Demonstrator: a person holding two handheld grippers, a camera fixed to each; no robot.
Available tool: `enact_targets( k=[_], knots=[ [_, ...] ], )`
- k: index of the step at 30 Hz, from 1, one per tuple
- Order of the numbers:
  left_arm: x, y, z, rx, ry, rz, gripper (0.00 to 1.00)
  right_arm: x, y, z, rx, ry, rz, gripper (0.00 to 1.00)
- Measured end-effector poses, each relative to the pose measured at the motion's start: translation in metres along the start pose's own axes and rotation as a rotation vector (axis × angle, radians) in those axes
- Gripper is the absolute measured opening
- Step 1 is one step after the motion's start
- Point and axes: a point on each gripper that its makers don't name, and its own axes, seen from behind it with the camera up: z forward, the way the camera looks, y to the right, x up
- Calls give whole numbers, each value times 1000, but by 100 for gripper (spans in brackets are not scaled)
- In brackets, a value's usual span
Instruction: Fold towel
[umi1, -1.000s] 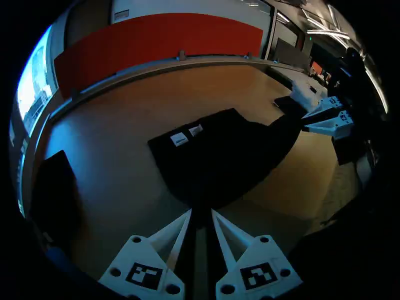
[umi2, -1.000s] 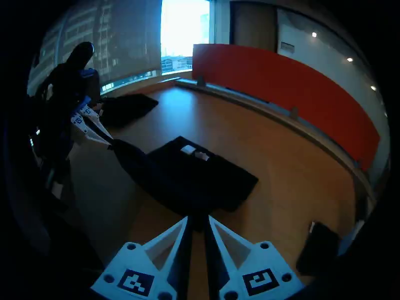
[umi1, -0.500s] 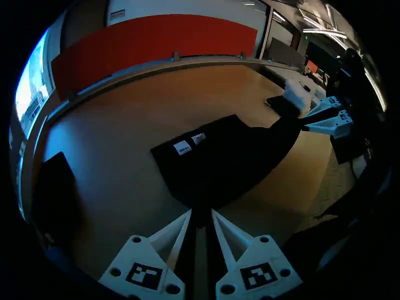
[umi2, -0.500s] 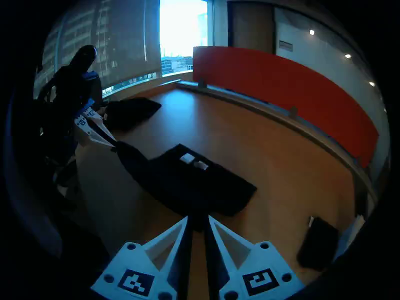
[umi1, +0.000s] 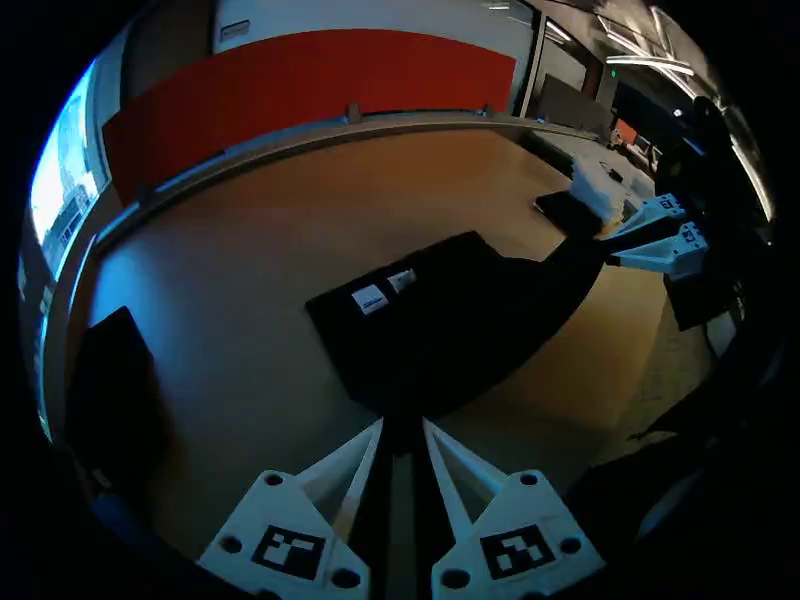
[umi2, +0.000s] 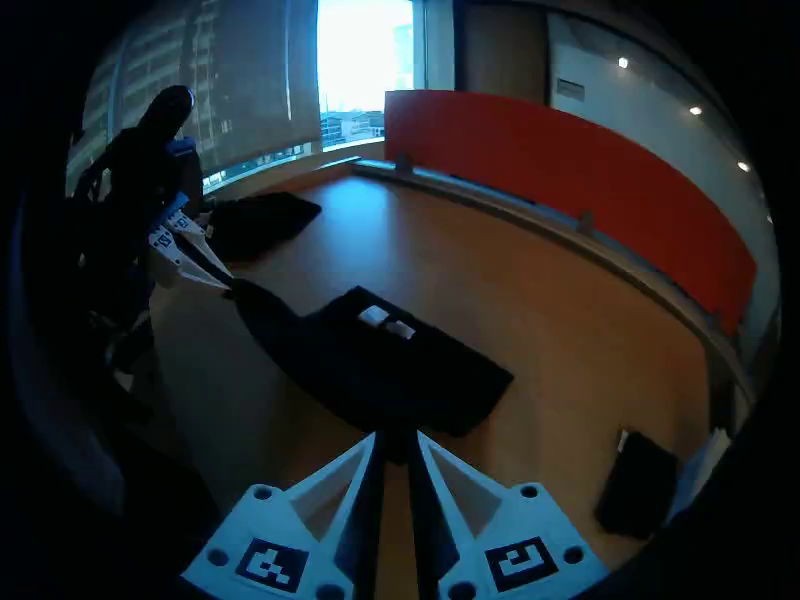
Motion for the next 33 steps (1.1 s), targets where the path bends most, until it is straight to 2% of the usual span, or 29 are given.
enact_targets(
  k=[6,15,26,33],
  knots=[
    [9,-8,7,16,12,-2,12,2,7,10,-7,-9,2,14],
    [31,-22,28,35,34,-5,12,4,33,33,-29,-23,41,14],
    [46,-39,61,52,5,5,12,1,60,59,-51,-57,39,14],
    [41,-42,73,54,-18,8,13,-4,65,67,-49,-72,48,14]
  ],
)
